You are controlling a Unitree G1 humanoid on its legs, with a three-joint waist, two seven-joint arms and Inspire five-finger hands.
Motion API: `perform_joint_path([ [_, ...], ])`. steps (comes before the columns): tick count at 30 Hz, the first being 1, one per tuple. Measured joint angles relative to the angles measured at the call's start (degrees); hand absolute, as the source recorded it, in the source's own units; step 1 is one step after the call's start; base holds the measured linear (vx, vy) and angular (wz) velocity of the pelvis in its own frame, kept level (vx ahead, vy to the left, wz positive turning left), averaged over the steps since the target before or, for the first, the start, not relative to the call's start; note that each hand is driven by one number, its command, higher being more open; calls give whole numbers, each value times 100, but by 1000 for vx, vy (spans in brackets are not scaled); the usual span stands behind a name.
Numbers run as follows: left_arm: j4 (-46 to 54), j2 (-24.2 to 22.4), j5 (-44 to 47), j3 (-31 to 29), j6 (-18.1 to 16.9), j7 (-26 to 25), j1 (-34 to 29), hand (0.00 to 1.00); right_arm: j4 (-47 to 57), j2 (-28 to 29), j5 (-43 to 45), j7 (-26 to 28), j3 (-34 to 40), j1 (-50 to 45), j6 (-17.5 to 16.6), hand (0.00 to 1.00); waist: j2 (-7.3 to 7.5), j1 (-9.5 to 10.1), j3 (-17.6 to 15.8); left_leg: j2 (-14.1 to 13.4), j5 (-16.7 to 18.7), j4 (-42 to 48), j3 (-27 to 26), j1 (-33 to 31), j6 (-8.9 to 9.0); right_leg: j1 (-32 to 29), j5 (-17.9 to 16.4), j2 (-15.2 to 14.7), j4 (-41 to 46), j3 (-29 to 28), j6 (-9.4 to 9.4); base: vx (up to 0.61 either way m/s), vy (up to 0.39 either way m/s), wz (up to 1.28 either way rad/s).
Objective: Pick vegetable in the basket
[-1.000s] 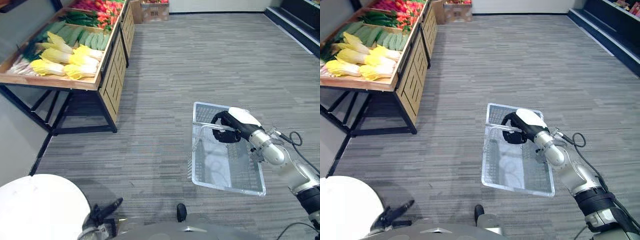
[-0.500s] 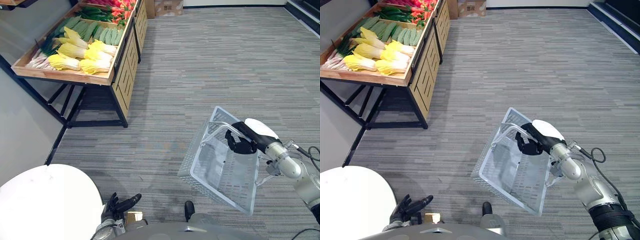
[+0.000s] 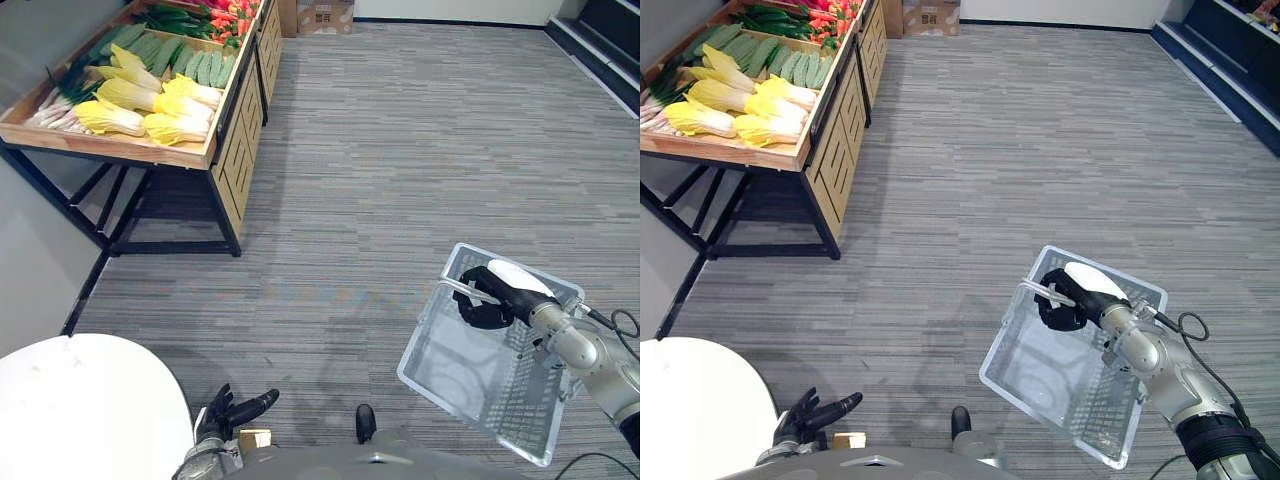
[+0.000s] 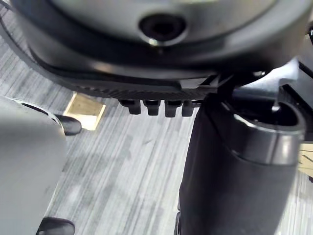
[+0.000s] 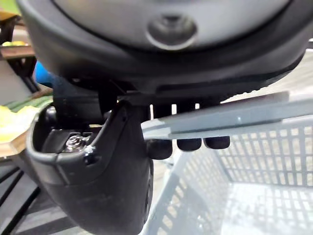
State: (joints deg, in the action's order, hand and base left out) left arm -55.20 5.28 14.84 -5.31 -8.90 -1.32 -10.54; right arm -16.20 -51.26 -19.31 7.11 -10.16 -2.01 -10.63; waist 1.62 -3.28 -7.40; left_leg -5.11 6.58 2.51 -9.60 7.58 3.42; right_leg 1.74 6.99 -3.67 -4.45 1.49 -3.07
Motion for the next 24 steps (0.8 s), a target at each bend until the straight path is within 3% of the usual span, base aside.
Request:
perform_joint_path([
  [6,-43,33,1,2,-20,2,13,100,3,0,1,109,-222,0,-30,0,89,16,33,33,4,15,-22,0,-3,5,11,-28,-1,-44,-20,-42,21,-2],
  [11,-45,27,3,0,-24,-6,54,100,17,1,7,122,-522,97,-106,0,111,202,20,-37,91,56,-359,116,19,-34,36,36,2,-370,-48,-30,17,-34],
  [14,-32,34,4,-30,-99,-3,46,100,26,1,4,123,-727,122,-142,0,116,327,20,-125,355,388,-640,127,20,-54,35,107,61,-658,-51,-14,31,-45],
  [17,-46,33,1,-205,-84,3,4,100,24,6,-5,135,-817,120,-131,0,123,323,15,-165,572,666,-757,115,12,-77,-21,150,205,-732,-60,0,48,-25],
  [21,-97,121,-179,-446,-39,-4,-182,100,21,183,-95,136,-830,107,-74,0,213,317,-45,-183,797,952,-797,230,-51,-354,-625,181,1278,-789,-110,22,61,-5],
  [22,-174,176,-264,-506,34,-9,-257,100,23,319,-139,136,-816,106,-41,0,287,331,-112,-147,933,1135,-768,304,-129,-458,-923,129,1834,-786,-147,-2,46,17],
  [24,-297,207,-377,-598,51,-22,-308,100,24,479,-245,136,-777,105,13,0,387,319,-216,-136,1164,1368,-660,302,-170,-636,-1123,53,2515,-678,-199,-41,39,29],
])
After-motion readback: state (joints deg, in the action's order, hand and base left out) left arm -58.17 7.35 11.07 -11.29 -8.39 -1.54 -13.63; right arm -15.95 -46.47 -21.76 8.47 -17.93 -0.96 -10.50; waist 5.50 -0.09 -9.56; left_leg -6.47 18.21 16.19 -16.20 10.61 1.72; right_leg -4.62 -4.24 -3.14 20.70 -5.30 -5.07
